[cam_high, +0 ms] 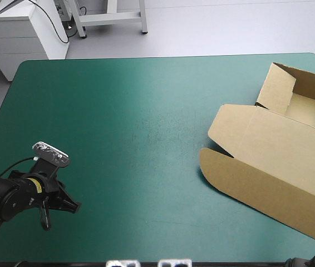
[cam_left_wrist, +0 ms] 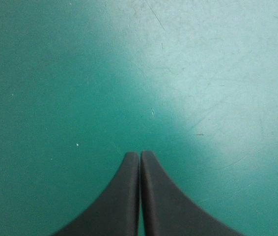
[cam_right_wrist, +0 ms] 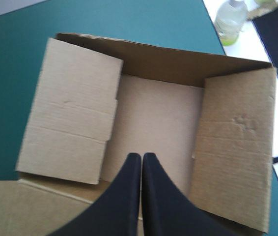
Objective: Fold the box
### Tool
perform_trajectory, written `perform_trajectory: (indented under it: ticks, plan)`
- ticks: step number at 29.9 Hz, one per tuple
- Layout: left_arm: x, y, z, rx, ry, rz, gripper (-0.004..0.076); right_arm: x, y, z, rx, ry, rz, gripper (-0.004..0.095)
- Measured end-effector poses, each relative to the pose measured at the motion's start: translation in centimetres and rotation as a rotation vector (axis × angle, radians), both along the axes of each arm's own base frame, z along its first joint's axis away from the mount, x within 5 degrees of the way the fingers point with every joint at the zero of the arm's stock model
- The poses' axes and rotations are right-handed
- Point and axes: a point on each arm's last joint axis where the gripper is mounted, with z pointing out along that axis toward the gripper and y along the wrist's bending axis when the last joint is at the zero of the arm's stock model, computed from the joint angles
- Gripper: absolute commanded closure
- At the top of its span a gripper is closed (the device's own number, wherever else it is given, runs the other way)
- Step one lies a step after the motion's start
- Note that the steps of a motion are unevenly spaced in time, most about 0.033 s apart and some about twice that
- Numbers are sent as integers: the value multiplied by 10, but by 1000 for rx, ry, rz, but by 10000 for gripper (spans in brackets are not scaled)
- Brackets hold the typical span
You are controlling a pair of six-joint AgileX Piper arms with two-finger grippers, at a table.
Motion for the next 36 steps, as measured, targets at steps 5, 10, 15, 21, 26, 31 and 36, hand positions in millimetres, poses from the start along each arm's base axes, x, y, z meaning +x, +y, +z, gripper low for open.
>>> perform_trajectory:
  ticks: [5,10,15,21,26,31,36]
  plan:
    - [1,-1,1,-16,-10,0,732,-8,60,29,-37,-78,156,918]
    - [0,-3,0,-40,1,-1,732,-12,127,43,-48,-123,358,921]
    - [0,-4,0,-45,6,-1,732,-17,187,46,-93,-126,537,920]
    - [0,-4,1,-49,2,-1,732,-38,230,22,-166,-30,666,921]
    - [1,-4,1,-53,-8,-2,732,-64,232,-14,-173,100,700,921]
    - [2,-5,2,-61,-23,-3,732,-97,222,-45,-174,192,703,921]
    - [2,-6,-1,-72,-18,-4,732,-136,211,-71,-173,169,695,922]
